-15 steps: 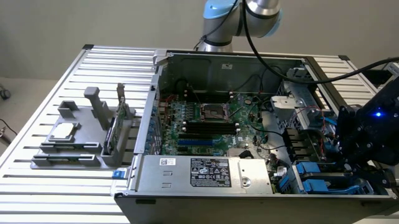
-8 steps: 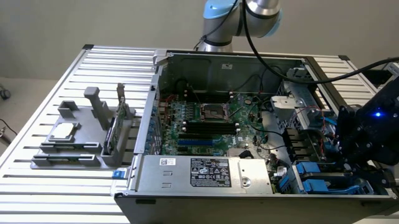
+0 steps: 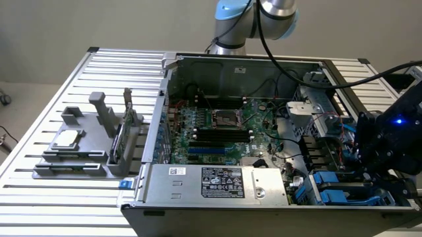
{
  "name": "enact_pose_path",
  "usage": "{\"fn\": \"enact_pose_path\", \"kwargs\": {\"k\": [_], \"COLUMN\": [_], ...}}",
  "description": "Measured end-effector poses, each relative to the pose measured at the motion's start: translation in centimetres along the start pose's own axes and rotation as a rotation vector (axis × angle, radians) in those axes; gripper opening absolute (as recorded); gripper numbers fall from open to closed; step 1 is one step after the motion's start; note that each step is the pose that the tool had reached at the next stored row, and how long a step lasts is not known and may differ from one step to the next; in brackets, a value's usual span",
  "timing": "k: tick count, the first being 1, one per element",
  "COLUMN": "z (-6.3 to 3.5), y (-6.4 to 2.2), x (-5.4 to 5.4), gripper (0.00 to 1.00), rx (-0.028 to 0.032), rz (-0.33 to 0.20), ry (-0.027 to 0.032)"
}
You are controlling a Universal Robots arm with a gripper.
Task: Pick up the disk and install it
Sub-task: 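Insert the first disk wire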
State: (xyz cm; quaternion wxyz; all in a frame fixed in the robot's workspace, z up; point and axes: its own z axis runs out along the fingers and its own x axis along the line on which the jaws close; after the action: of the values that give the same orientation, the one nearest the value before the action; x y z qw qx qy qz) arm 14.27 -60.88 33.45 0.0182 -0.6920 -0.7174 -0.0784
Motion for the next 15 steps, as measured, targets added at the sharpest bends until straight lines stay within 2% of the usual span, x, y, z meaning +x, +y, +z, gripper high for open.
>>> {"fn": "enact_pose_path", "kwargs": {"k": [15], "z": [0.01], "y": [0.16], "x": [-0.01], "gripper": [0.18], "rx": [0.0000], "rz": [0.000], "ry": [0.0001]}}
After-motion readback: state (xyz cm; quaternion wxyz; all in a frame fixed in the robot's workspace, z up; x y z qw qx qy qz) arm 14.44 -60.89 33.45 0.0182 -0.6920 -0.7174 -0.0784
